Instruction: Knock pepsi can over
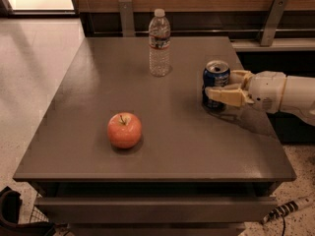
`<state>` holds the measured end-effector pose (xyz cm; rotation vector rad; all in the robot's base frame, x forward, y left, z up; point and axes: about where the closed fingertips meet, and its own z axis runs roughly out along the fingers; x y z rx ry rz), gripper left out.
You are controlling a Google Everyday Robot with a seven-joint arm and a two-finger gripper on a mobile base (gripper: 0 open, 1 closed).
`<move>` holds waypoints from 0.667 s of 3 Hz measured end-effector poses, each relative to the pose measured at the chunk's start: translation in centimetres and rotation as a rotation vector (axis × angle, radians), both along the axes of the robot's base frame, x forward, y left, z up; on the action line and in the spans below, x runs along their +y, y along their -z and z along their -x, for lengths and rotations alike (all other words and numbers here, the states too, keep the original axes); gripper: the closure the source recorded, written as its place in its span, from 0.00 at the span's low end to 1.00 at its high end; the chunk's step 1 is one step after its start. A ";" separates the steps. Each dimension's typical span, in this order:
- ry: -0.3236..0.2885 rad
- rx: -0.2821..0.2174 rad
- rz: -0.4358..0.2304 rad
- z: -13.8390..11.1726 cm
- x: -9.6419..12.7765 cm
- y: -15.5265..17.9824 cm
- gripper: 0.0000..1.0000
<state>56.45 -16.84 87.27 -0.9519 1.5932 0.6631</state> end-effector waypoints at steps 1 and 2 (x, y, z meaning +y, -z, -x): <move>-0.025 0.040 0.111 0.7 0.5 -0.4 1.00; -0.039 0.102 0.285 1.7 0.3 -0.6 1.00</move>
Offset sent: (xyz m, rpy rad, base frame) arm -0.0320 -0.0113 0.0103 -0.5005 0.1789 0.0508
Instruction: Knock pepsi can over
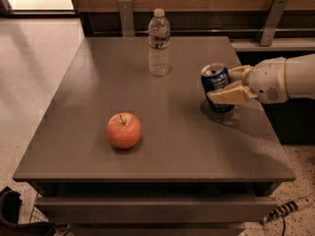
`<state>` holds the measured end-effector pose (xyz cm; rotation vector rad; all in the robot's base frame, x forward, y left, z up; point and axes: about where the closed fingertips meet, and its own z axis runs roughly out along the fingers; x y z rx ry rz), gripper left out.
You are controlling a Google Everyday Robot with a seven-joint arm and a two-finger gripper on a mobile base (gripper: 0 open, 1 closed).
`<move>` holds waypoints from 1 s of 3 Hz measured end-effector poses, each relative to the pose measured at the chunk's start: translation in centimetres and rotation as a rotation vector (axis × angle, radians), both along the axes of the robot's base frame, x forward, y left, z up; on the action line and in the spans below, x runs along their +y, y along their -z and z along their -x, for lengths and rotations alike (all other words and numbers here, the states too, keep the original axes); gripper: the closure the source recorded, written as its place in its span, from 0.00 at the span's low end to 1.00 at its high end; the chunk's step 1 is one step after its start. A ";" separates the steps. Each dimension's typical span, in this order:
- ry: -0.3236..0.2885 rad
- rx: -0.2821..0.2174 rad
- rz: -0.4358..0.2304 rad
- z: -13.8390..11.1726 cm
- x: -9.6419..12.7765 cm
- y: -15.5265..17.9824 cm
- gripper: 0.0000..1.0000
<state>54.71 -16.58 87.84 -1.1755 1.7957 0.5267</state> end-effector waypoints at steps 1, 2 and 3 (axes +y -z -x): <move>-0.020 0.042 0.144 0.8 -0.2 0.1 1.00; -0.047 0.072 0.260 1.2 -0.2 0.4 1.00; -0.083 0.104 0.352 1.4 0.0 1.0 1.00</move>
Offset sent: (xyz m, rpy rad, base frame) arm -0.0151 -0.0076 -0.0073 -0.4147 0.1123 0.0781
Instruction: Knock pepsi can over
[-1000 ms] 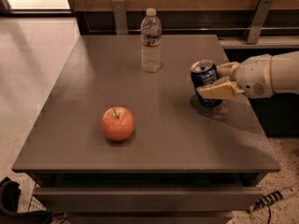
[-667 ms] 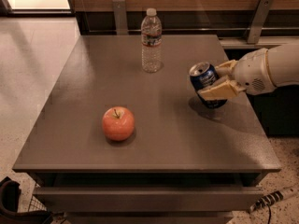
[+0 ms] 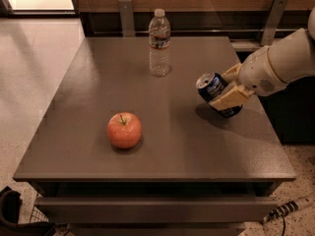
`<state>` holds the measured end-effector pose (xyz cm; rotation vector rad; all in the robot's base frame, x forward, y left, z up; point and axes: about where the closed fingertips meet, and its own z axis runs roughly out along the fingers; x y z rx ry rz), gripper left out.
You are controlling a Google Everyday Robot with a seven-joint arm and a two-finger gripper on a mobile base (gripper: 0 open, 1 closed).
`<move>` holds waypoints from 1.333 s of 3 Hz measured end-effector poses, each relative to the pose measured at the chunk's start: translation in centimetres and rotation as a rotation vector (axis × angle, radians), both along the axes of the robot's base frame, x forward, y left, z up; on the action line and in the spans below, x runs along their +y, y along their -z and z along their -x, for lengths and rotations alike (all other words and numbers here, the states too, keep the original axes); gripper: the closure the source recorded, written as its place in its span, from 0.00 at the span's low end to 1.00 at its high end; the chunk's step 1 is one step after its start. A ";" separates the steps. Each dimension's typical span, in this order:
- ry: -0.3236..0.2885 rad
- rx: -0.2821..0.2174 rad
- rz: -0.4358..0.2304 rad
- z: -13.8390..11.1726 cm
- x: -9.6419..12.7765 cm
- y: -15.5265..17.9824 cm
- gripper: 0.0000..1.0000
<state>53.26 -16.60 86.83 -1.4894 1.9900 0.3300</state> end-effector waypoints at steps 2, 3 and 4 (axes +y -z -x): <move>-0.077 0.091 0.173 0.5 0.5 2.4 1.00; -0.124 0.149 0.207 0.5 1.4 4.6 1.00; -0.126 0.151 0.208 0.5 1.4 4.1 0.82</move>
Offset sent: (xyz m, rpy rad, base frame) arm -0.0052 0.0060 -0.0403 -0.2720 0.1546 0.1229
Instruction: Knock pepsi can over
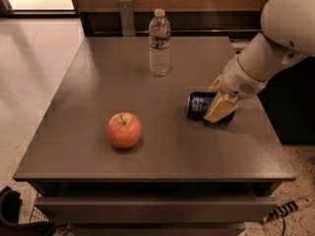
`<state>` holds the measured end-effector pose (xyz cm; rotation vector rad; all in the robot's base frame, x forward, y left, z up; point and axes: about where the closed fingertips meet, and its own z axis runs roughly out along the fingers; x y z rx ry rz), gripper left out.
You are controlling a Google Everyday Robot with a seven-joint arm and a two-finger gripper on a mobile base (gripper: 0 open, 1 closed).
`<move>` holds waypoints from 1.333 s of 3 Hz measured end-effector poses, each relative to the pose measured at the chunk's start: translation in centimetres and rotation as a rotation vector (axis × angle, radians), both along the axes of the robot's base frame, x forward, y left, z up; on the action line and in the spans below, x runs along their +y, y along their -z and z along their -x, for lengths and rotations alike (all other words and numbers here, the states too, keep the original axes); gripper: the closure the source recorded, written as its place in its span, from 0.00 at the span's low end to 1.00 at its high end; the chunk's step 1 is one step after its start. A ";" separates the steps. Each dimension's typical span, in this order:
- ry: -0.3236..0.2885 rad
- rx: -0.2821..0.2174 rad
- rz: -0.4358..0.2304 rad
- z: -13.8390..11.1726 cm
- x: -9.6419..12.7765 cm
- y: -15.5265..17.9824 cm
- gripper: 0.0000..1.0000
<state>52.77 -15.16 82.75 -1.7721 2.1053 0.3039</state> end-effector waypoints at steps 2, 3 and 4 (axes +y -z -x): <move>-0.004 0.000 0.001 0.1 0.2 0.0 0.29; -0.005 -0.001 0.002 0.2 0.3 0.0 0.04; -0.006 -0.001 0.002 0.2 0.3 0.0 0.00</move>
Offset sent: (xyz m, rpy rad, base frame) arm -0.0004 0.0007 0.0000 -0.0005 -0.0002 0.0015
